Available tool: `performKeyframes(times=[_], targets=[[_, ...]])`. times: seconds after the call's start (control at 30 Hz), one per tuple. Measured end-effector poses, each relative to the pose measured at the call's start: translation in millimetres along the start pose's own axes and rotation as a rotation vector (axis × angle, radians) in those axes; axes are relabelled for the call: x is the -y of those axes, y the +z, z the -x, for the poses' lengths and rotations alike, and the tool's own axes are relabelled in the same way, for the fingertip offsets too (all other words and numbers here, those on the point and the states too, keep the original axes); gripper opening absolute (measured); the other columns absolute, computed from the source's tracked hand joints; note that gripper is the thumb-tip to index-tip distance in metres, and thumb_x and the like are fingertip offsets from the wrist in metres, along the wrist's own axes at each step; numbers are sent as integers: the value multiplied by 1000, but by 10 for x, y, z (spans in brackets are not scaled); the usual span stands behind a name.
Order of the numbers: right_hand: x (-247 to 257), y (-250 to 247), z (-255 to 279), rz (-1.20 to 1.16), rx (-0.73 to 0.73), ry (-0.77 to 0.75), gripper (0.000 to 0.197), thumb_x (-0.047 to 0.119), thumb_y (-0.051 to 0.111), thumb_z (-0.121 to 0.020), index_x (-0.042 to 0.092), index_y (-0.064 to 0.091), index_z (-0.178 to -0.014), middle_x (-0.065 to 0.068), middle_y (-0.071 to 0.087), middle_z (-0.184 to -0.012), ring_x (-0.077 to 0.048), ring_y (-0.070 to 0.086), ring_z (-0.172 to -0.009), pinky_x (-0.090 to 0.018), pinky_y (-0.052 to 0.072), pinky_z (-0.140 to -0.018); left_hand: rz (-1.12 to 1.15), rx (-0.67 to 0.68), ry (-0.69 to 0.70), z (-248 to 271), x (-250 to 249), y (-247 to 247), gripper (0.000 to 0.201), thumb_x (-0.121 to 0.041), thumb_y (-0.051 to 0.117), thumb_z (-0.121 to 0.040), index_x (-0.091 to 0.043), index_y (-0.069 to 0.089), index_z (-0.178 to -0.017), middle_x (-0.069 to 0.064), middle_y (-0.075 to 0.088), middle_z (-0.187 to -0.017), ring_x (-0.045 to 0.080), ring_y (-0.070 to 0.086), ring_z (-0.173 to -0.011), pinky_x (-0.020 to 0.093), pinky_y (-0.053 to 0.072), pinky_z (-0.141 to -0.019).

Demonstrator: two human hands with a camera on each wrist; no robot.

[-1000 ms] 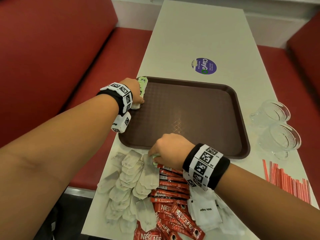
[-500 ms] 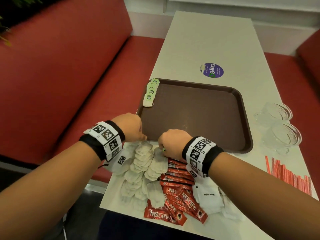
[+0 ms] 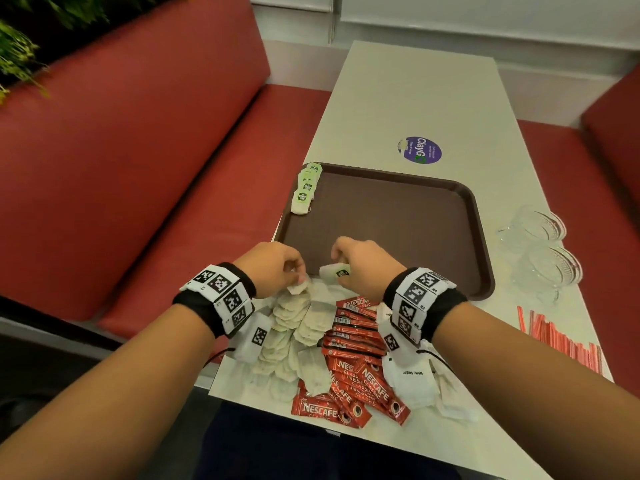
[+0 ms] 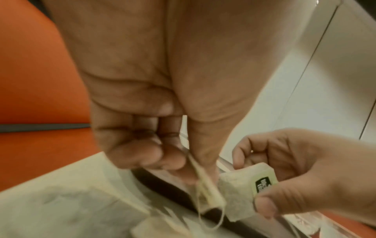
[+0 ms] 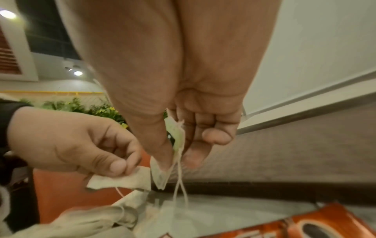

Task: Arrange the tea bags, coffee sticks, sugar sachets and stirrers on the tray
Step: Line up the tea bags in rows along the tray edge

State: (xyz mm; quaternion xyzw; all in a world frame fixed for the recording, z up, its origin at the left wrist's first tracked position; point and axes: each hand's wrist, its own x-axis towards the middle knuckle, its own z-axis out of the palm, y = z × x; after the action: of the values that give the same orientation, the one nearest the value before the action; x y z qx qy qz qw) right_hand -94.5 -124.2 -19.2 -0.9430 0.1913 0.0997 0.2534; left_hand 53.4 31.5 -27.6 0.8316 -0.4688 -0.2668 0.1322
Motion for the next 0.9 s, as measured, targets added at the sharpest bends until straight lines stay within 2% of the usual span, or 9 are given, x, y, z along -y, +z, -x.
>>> performKeyframes(times=[0.07,0.17,0.3,0.33,0.43,0.57,0.7,0.8,0.9], targets=[[-61,-10,18,-21,-53,12,16,20,67,-88,21,61,-103,3,63,-93,-18,59,-83,-28,44,-68,73,13,49,34,-19,-32,8,-39,70,-88,-33,73,-93,-14,69,-86,3,63,-83,22,49,-73],[-143,-27,45,-36,-91,-10,11,27,67,-87,16,65,-86,5,61,-84,-16,58,-77,-29,45,-66,144,56,83,77,-48,-69,31,-44,83,-74,-36,72,-101,-17,65,-77,-6,60,-72,12,44,-66],[-223,-54,62,-204,-145,-33,10,23,63,-86,22,71,-92,10,68,-97,-4,59,-73,-20,44,-64,138,-129,111,14,-121,-30,3,-34,73,-87,-32,71,-86,-8,68,-73,9,62,-67,24,48,-62],[-232,-59,68,-237,-145,-34,11,21,61,-85,22,71,-90,9,70,-95,-2,58,-67,-20,43,-60,150,-183,111,-5,-141,-18,12,-36,68,-91,-28,70,-81,-5,68,-71,15,61,-65,29,49,-60],[-240,-68,78,-315,-187,-41,15,17,54,-83,16,50,-68,-4,68,-77,-21,62,-65,-35,48,-56,183,-285,157,-43,-200,2,23,-37,63,-94,-22,71,-79,1,63,-70,18,56,-64,29,45,-61],[-251,-89,84,-371,-180,-43,15,14,55,-89,21,42,-85,2,52,-69,-16,45,-57,-30,38,-55,193,-376,223,-64,-277,-26,13,-32,68,-92,-22,75,-90,-6,62,-79,7,54,-70,23,44,-66],[-260,-50,63,-363,-199,-145,26,30,67,-91,25,57,-114,8,67,-99,-12,61,-87,-26,48,-75,320,-363,247,-78,-338,-29,10,-25,69,-91,-25,72,-101,-10,68,-79,2,57,-69,19,47,-67],[-254,-26,9,-378,-257,-169,14,37,68,-92,25,67,-100,7,68,-90,-12,62,-85,-33,51,-77,320,-348,289,-96,-363,-33,7,-26,69,-91,-26,71,-98,-4,68,-80,11,59,-72,28,50,-68],[-266,-7,-35,-374,-278,-190,12,37,68,-92,25,69,-91,6,67,-83,-12,60,-81,-34,50,-73,279,-382,319,-108,-360,-44,4,-24,71,-90,-25,71,-93,-7,64,-76,6,54,-67,23,44,-63]])
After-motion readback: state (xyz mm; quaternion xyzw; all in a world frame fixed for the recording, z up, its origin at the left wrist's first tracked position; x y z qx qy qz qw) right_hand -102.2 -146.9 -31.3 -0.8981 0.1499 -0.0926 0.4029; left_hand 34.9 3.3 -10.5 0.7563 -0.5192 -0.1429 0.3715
